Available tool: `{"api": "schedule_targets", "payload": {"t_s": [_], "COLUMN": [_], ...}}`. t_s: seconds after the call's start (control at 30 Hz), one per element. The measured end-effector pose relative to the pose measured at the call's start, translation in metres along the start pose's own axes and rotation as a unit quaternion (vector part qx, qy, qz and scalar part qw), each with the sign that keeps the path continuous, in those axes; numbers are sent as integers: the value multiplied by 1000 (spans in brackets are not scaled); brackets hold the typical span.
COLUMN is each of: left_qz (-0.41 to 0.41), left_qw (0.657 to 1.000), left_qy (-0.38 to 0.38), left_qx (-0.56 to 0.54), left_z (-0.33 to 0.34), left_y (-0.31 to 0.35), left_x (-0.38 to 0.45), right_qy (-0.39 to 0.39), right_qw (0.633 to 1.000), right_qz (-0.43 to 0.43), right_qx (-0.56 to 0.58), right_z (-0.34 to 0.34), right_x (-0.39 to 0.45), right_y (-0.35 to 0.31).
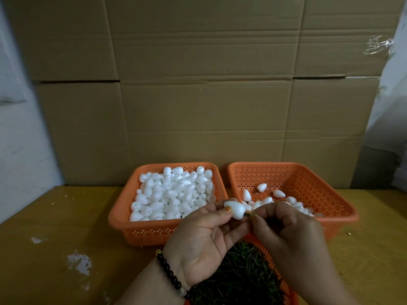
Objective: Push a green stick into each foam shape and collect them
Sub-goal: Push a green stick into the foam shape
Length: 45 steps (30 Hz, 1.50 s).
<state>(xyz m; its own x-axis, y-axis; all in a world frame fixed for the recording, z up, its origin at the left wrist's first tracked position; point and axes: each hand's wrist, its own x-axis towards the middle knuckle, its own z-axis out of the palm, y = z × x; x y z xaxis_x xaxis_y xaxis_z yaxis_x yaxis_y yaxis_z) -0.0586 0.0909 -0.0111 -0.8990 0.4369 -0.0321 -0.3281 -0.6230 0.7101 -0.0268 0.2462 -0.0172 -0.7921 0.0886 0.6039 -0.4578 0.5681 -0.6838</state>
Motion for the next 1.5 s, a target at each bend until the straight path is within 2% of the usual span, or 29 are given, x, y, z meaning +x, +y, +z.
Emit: {"api": "schedule_targets", "payload": {"t_s": [0.47, 0.83, 1.17, 1.5], "left_qz": [5, -10, -79, -110], "left_qw": [1000, 999, 995, 993], "left_qy": [-16, 36, 62, -9], "left_qx": [-7, 1, -16, -48], "left_z": [1, -1, -1, 4], "left_y": [7, 5, -1, -15], "left_x": [-2, -1, 3, -1], "right_qy": [-11, -27, -29, -38], "right_qw": [998, 997, 997, 989], "right_qz": [34, 34, 13, 27], "right_qx": [57, 68, 68, 142], "right_z": [3, 4, 5, 10], "right_x": [-1, 0, 0, -3], "right_y": [1, 7, 7, 10]}}
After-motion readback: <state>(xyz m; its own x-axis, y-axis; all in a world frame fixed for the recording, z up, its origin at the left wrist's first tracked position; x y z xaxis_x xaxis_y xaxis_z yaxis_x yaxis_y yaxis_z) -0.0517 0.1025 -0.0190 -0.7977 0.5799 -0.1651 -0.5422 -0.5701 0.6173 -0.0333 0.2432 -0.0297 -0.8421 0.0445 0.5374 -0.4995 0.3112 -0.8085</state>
